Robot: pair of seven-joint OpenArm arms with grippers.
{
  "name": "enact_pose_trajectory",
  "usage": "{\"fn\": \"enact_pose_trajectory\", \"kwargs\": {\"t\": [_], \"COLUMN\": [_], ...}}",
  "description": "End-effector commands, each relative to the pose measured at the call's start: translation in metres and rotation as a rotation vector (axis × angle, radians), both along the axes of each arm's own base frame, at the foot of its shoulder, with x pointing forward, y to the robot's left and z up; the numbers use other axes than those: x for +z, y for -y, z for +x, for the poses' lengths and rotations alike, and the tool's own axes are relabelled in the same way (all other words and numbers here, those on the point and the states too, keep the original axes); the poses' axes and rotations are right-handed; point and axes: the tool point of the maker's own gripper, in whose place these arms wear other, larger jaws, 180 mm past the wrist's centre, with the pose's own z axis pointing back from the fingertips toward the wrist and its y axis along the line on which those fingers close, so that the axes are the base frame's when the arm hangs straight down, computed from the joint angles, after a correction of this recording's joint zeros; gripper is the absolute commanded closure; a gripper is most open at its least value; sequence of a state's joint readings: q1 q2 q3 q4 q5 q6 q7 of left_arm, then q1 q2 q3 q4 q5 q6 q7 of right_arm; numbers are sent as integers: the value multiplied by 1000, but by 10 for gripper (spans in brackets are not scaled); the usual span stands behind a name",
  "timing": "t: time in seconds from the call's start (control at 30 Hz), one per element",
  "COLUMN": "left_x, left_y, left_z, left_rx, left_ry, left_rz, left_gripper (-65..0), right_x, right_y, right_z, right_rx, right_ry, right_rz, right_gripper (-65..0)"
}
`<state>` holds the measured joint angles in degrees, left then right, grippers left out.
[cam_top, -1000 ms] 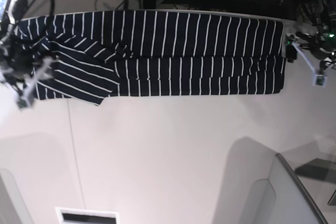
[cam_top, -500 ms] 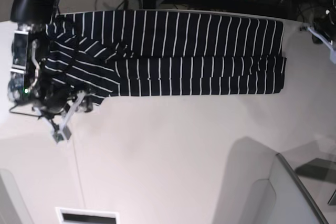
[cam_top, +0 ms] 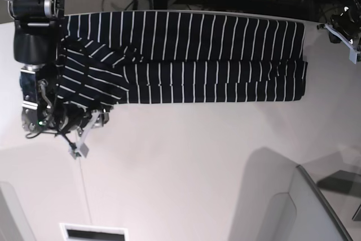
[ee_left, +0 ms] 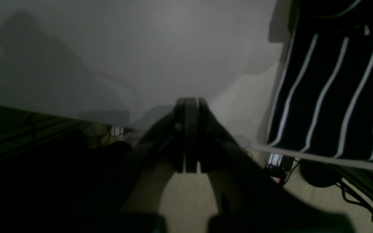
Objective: Layout the t-shirt on the table in an organized manner, then fold the t-shirt properly
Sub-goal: 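Grasp the bunched sleeve end with the right gripper and tuck it inward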
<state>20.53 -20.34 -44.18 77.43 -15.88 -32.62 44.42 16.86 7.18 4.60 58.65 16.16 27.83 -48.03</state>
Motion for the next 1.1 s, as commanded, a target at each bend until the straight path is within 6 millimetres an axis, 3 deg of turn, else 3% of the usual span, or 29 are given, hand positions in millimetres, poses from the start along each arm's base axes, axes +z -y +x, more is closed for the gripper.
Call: {"fn": "enact_pose_trajectory", "kwargs": {"t": [0.0, 0.1, 0.43, 0.5, 0.63, 0.67, 0.87, 1.07], "left_x": [10, 10, 9, 9, 9, 9, 10, 7], "left_y": [-10, -9, -8, -8, -8, -8, -8, -9], "left_z": [5, 5, 5, 5, 5, 6, 8, 6], "left_rx": [-3, -7, -10, -9, -9, -9, -9, -2], "left_ry": [21, 19, 18, 17, 17, 19, 23, 17], "left_rz": [28, 27, 26, 25, 25, 25, 25, 20], "left_gripper": [0, 0, 0, 0, 0, 0, 0, 0], "right_x": [13, 0, -14, -14, -14, -14, -11, 10], "right_y": [3, 2, 1, 1, 0, 0, 2, 5], "right_z": [18, 11, 4, 4, 4, 3, 4, 9], "right_rx": [-8, -17, -32, -32, -31, -31, -29, -3], "right_ry": [43, 3, -40, -41, -43, -51, -65, -8], "right_rz": [4, 18, 36, 37, 40, 39, 34, -4], "right_gripper": [-365, -365, -356, -285, -27, 0, -8, -8]}}
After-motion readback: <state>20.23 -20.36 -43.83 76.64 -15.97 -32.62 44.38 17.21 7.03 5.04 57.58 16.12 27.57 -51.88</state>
